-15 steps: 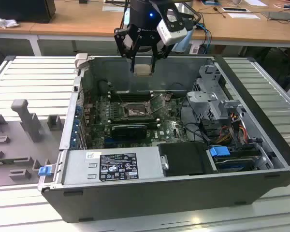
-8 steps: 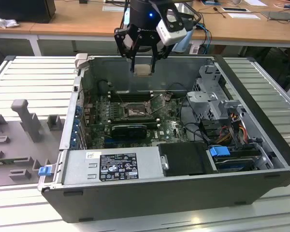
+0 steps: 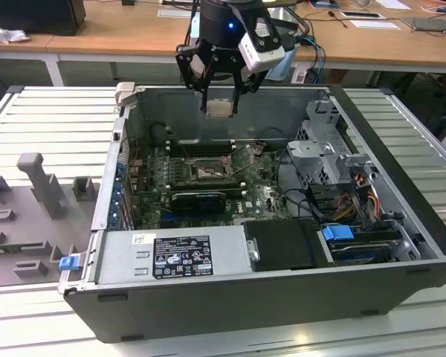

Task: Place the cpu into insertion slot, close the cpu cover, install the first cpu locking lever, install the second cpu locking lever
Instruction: 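Place the cpu into insertion slot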

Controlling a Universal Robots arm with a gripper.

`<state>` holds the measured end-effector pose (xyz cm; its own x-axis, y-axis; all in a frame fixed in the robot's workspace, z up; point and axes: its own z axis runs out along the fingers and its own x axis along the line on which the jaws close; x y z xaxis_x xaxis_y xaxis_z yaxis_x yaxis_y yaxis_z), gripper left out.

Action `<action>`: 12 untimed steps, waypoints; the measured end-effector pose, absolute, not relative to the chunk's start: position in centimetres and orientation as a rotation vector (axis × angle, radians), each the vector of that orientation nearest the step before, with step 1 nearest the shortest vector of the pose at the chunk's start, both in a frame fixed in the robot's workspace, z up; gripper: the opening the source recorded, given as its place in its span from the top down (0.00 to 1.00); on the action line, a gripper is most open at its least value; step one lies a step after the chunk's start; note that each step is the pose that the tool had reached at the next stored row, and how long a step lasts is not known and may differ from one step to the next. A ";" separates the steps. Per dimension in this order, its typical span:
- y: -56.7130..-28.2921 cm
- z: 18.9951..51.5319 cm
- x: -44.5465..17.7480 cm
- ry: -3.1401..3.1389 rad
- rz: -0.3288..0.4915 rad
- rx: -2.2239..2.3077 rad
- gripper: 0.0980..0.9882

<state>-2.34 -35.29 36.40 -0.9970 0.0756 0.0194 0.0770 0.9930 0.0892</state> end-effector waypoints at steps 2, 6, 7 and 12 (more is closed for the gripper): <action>-35.3 36.4 -2.3 -3.120 -0.141 -0.132 0.52; -35.3 36.4 -2.3 -3.119 -0.141 -0.191 0.52; -35.3 36.4 -2.3 -3.118 -0.142 -0.204 0.52; -35.3 36.4 -2.3 -3.115 -0.142 -0.264 0.52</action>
